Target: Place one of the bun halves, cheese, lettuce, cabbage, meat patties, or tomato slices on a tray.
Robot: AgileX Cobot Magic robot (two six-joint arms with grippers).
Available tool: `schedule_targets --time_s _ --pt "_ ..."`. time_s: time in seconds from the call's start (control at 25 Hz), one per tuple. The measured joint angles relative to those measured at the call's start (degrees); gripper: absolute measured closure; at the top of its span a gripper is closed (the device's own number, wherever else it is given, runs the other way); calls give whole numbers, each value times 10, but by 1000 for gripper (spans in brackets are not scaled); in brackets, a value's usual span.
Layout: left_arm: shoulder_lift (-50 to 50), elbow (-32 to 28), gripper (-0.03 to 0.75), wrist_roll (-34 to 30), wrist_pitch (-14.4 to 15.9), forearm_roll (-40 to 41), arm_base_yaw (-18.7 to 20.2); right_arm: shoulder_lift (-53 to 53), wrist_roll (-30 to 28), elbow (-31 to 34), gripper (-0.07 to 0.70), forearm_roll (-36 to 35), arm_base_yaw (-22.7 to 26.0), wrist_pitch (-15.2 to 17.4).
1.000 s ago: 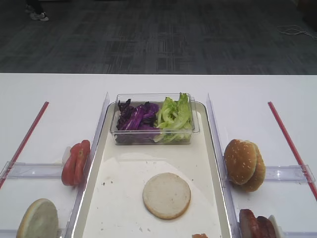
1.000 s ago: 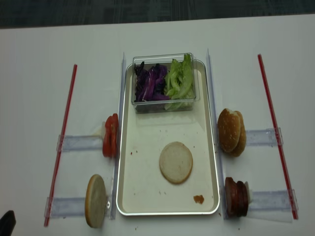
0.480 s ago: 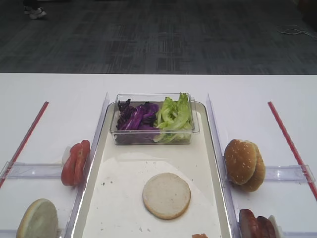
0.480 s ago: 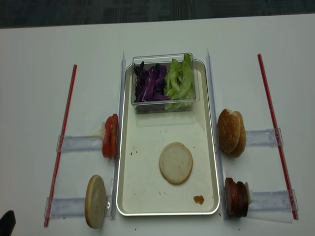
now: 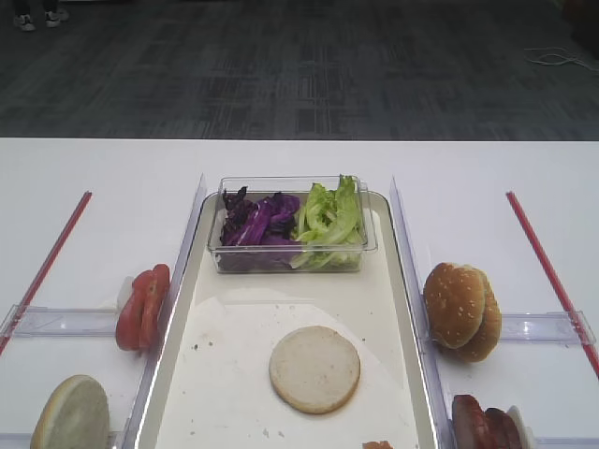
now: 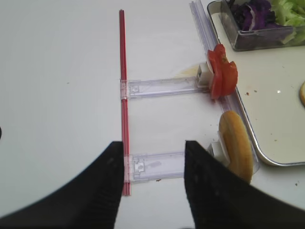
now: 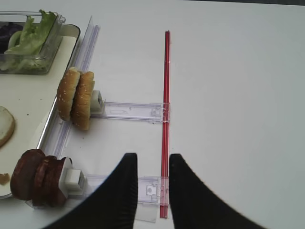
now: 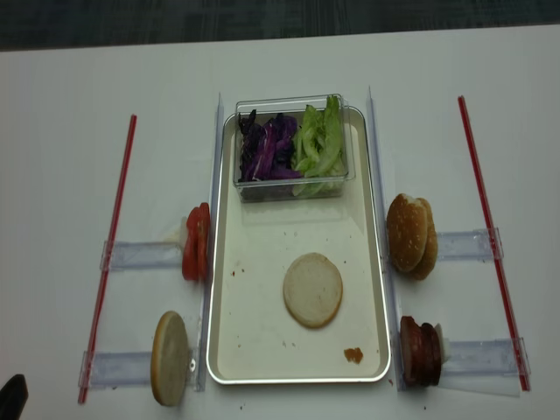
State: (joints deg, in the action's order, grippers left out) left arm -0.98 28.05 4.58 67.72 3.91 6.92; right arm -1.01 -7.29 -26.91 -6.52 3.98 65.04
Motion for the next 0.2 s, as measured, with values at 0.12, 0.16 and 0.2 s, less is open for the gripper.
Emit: schedule_targets --time_s 0.12,0.16,0.2 --pt "0 0 428 0 0 0 0 0 0 0 430 0 0 0" --pt "0 0 428 0 0 0 0 0 0 0 430 0 0 0" --pt "0 0 428 0 0 0 0 0 0 0 430 0 0 0"
